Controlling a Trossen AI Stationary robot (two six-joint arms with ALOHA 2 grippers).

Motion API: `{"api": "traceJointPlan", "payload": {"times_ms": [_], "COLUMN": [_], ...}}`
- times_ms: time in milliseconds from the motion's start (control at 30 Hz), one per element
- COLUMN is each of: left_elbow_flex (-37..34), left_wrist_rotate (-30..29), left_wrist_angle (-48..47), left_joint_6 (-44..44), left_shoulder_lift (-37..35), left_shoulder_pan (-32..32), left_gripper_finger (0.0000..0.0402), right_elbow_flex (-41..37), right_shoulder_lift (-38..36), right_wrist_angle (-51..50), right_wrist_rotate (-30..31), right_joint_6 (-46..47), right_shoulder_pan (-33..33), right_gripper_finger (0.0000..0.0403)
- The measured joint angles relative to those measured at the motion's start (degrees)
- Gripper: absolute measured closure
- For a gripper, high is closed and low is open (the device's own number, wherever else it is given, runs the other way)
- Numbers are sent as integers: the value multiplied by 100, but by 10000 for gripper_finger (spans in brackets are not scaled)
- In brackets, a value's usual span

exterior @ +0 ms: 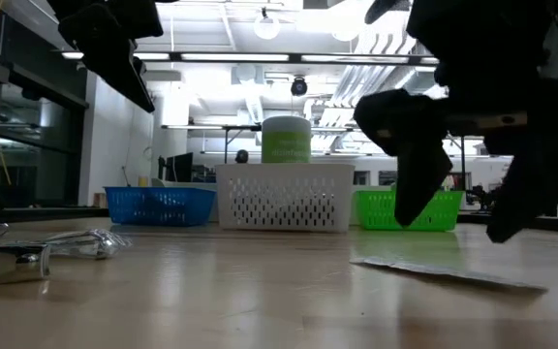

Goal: Pick & Place Travel size toiletries
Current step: Put the white bandage into the blue bin

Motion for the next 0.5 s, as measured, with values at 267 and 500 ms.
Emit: {"api": "traceJointPlan", "payload": {"times_ms": [267, 500], "left_elbow_flex": [0, 0], "left_wrist_rotate": [-2, 8], "left_wrist_angle": [2, -3], "left_joint_6": [0, -1], "left_shoulder_lift": [0, 0], "left_shoulder_pan": [0, 0], "left_gripper_finger": [245, 245], "right_elbow_flex": [-2, 0], "right_shoulder_lift": [79, 163], "right_wrist_angle": [122, 395], "right_wrist_rotate": [0, 15], "right_joint_6": [-35, 108], "right_shoulder_pan": [237, 241], "right_gripper_finger": [175, 175]}}
